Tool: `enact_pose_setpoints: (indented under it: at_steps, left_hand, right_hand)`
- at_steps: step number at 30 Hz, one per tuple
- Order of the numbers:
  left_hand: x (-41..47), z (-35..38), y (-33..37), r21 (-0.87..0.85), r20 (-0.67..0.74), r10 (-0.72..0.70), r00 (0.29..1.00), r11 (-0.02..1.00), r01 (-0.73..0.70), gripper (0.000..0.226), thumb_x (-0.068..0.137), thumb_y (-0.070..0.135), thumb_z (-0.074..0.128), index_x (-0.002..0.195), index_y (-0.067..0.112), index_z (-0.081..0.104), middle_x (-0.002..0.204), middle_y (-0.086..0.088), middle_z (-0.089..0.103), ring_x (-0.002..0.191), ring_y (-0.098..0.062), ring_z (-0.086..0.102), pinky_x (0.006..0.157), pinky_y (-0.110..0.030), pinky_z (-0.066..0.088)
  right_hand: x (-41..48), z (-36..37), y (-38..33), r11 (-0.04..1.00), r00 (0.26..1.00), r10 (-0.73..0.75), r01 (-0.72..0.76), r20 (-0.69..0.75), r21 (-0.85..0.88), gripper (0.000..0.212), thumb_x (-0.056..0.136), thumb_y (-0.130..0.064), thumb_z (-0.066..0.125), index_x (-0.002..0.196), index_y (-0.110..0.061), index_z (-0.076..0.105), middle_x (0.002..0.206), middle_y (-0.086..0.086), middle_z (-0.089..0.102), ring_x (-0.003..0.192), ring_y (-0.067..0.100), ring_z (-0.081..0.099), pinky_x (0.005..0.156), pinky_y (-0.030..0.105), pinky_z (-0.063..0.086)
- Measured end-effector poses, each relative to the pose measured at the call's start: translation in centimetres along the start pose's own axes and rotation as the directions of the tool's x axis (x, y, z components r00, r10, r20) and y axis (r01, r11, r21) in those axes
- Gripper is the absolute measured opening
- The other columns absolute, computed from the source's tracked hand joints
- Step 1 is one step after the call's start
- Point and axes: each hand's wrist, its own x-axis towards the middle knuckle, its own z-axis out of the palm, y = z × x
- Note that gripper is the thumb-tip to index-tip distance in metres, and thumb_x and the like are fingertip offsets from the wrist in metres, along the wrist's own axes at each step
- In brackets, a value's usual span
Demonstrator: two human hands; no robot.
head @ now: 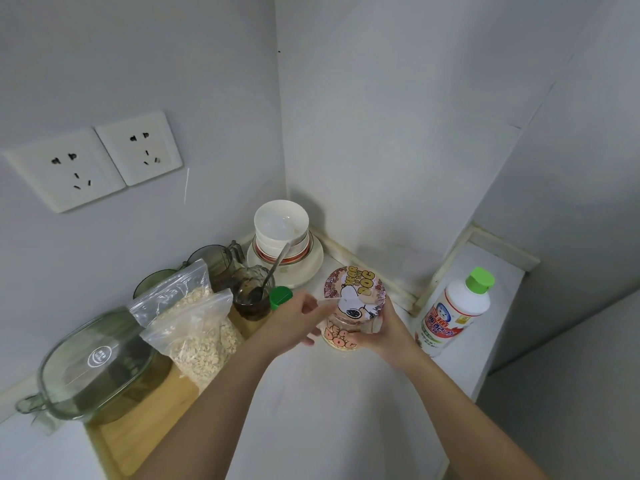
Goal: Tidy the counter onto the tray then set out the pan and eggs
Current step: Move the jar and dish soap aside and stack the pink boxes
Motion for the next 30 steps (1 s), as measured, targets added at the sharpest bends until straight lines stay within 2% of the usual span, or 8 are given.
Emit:
enact_pose_setpoints:
  at_steps: [2, 4, 7, 13, 18, 23, 27, 30]
  left_hand:
    - [-0.3, 0.2, 0.7, -0.057, -0.042, -0.007, 0.999, 0.998, 0.004, 0.036, 0.092, 0.047, 0.054, 0.096, 0.011, 0.056, 0.086, -0.006, 0.066, 0.069, -0.017, 0.069, 0.059, -0.030, 0.058]
    - [-0.6, 0.5, 1.4, -0.122, -0.132, 0.004, 0.991, 0.992, -0.020, 0.025, 0.097, 0.027, 0.051, 0.084, 0.007, 0.057, 0.071, -0.009, 0.063, 0.056, -0.018, 0.063, 0.055, -0.033, 0.057]
    - [-2.6, 0.0, 1.5, -0.245, -0.217, -0.002, 0.976, 0.968, -0.053, 0.022, 0.096, 0.013, 0.050, 0.077, 0.005, 0.057, 0.062, -0.008, 0.058, 0.051, -0.018, 0.058, 0.049, -0.029, 0.051]
    - [-11.1, -3.5, -3.9, -0.354, -0.337, -0.087, 0.938, 0.934, -0.040, 0.027, 0.100, 0.015, 0.046, 0.075, 0.005, 0.053, 0.063, -0.010, 0.055, 0.053, -0.019, 0.055, 0.048, -0.029, 0.046]
    - [-19.3, -5.8, -12.9, -0.436, -0.518, -0.355, 0.778, 0.892, 0.117, 0.029, 0.098, 0.009, 0.044, 0.070, 0.005, 0.049, 0.056, -0.009, 0.051, 0.045, -0.017, 0.046, 0.043, -0.024, 0.036]
    - [-21.5, -6.5, -19.2, -0.526, -0.577, -0.563, 0.591, 0.810, 0.258, 0.026, 0.095, 0.008, 0.043, 0.072, 0.003, 0.052, 0.061, -0.011, 0.049, 0.043, -0.021, 0.045, 0.040, -0.021, 0.033]
    - [-20.8, -6.7, -20.8, -0.500, -0.571, -0.610, 0.549, 0.789, 0.357, 0.025, 0.095, 0.009, 0.042, 0.080, 0.000, 0.061, 0.063, -0.012, 0.052, 0.043, -0.023, 0.049, 0.041, -0.023, 0.037]
    - [-20.2, -7.2, -20.6, -0.357, -0.608, -0.557, 0.566, 0.829, 0.431, 0.026, 0.096, 0.011, 0.041, 0.085, 0.003, 0.062, 0.065, -0.012, 0.055, 0.043, -0.023, 0.050, 0.042, -0.023, 0.038]
  right_hand:
    - [0.0, 0.1, -0.1, 1.000, 1.000, -0.008, 0.008, -0.010, -0.002, 0.093, 0.064, -0.003, 0.084, 0.139, -0.029, 0.035, 0.132, -0.012, 0.055, 0.122, 0.001, 0.051, 0.103, 0.035, 0.046]
    - [0.0, 0.3, -0.3, 1.000, 1.000, -0.007, 0.007, -0.028, -0.011, 0.089, 0.067, -0.001, 0.083, 0.136, -0.030, 0.036, 0.132, -0.011, 0.055, 0.118, -0.005, 0.049, 0.097, 0.020, 0.047]
    - [-0.5, 0.5, -0.7, 0.999, 0.999, -0.023, 0.022, -0.041, -0.029, 0.085, 0.070, -0.003, 0.082, 0.136, -0.030, 0.036, 0.131, -0.012, 0.054, 0.118, -0.003, 0.049, 0.086, 0.006, 0.043]
    - [-1.7, 1.3, -0.5, 0.996, 0.989, 0.015, -0.002, -0.147, 0.088, 0.097, 0.053, -0.026, 0.085, 0.136, -0.034, 0.036, 0.132, -0.008, 0.056, 0.122, 0.015, 0.054, 0.101, 0.048, 0.047]
    - [-2.8, 3.4, -1.5, 0.997, 0.971, 0.018, 0.001, -0.239, 0.081, 0.088, 0.070, 0.000, 0.081, 0.142, -0.021, 0.033, 0.134, 0.001, 0.054, 0.117, 0.018, 0.054, 0.096, 0.034, 0.044]
    - [-2.8, 3.6, -1.6, 1.000, 0.967, 0.014, -0.009, -0.253, 0.023, 0.085, 0.073, -0.003, 0.080, 0.142, -0.016, 0.032, 0.132, -0.001, 0.051, 0.117, 0.018, 0.050, 0.102, 0.036, 0.039]
    - [-2.7, 3.6, -1.4, 1.000, 0.971, 0.002, 0.004, -0.237, 0.023, 0.083, 0.076, -0.003, 0.078, 0.144, -0.015, 0.031, 0.131, -0.005, 0.047, 0.116, 0.013, 0.047, 0.101, 0.034, 0.039]
    - [-2.8, 3.4, -0.7, 0.998, 0.976, 0.019, -0.006, -0.219, 0.060, 0.079, 0.078, -0.002, 0.075, 0.143, -0.014, 0.032, 0.134, -0.003, 0.047, 0.120, 0.014, 0.047, 0.104, 0.038, 0.040]
